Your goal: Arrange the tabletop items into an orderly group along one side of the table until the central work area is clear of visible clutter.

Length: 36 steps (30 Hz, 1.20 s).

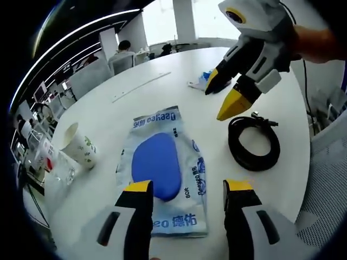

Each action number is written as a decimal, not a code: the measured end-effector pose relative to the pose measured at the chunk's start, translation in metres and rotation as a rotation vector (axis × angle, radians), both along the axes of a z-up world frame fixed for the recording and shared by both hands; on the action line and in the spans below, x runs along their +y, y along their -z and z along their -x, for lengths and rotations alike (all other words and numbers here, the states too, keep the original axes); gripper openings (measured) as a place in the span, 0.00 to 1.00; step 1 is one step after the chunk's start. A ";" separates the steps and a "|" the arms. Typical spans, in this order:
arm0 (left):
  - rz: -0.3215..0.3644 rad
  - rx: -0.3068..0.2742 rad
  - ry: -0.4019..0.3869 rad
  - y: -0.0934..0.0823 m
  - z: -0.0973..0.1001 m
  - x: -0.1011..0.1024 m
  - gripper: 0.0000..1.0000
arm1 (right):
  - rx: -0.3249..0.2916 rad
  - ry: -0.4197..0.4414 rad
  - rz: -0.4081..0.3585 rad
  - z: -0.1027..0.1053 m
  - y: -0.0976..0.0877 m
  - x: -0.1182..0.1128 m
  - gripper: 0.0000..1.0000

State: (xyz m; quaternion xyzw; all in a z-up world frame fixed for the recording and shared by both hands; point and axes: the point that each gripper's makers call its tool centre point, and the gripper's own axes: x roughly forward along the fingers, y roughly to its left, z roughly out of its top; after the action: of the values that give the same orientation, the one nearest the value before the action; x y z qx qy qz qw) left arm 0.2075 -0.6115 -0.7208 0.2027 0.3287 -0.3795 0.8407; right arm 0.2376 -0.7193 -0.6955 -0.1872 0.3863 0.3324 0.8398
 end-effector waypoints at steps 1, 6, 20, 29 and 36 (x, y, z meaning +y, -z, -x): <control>-0.010 -0.001 0.001 0.001 0.000 0.002 0.50 | 0.000 0.002 -0.002 -0.001 -0.001 0.000 0.37; -0.024 -0.012 -0.003 0.001 -0.001 0.013 0.50 | 0.000 -0.007 0.004 -0.003 0.001 0.004 0.37; -0.059 -0.012 -0.038 0.004 -0.003 0.040 0.49 | 0.006 -0.027 -0.003 -0.012 0.005 0.019 0.37; -0.068 -0.010 -0.060 0.008 -0.003 0.051 0.48 | 0.014 -0.032 -0.006 -0.010 0.008 0.022 0.37; -0.084 -0.020 -0.067 0.007 -0.009 0.058 0.47 | 0.021 -0.026 -0.003 -0.011 0.011 0.019 0.37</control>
State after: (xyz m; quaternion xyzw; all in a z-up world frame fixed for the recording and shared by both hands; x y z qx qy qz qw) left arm 0.2168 -0.5531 -0.7280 0.2306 0.3426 -0.3347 0.8470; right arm 0.2488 -0.7000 -0.7062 -0.1874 0.3923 0.3456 0.8316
